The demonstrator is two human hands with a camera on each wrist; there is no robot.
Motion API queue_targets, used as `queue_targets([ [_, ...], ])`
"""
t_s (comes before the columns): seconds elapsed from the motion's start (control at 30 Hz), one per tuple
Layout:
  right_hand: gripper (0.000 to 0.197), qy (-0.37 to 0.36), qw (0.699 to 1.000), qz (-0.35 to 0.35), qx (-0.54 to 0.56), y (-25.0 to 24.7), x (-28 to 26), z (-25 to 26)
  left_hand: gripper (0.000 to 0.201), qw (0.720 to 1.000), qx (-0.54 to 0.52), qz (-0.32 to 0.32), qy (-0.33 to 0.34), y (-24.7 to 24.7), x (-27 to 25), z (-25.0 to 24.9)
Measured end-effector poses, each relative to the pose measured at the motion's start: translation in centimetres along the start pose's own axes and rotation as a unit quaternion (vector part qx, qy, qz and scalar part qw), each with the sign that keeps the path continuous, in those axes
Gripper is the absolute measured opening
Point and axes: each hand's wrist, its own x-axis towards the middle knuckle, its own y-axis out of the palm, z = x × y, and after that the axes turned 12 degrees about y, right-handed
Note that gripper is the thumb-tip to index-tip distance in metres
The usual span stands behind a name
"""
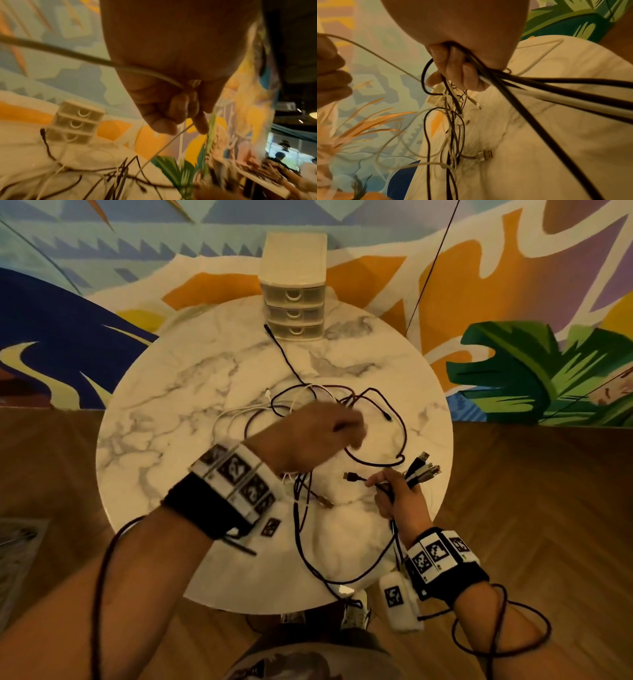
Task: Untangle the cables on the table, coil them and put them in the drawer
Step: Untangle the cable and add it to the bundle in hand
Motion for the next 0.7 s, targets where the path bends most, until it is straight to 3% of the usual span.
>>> queue_targets([
  [0.1,0.041,0.0,1.0,0.015,0.012,0.7,-0.2,0.4,0.023,0.992,0.058,0.115,-0.013,2.1,-2.0,0.5],
  [0.2,0.049,0.012,0.999,0.031,0.037,1.5,-0.2,0.5,0.024,0.983,0.098,0.154,-0.021,4.7,-2.7,1.1],
  [0.3,0.049,0.007,1.0,0.015,0.011,1.9,0.1,0.6,0.025,0.983,0.071,0.165,0.027,6.3,-3.3,0.3],
  [0.43,0.052,0.055,0.997,-0.05,-0.012,2.0,2.2,0.8,0.022,0.991,0.013,0.103,0.087,4.8,-4.0,-0.7],
  [0.6,0.037,0.093,0.992,-0.076,-0.029,2.1,3.4,1.0,0.018,0.986,-0.138,-0.003,0.094,2.3,-4.7,-2.7],
  [0.7,0.044,0.077,0.993,-0.077,-0.043,2.6,2.8,0.8,0.019,0.988,-0.079,-0.125,0.047,1.3,-4.3,-1.7],
])
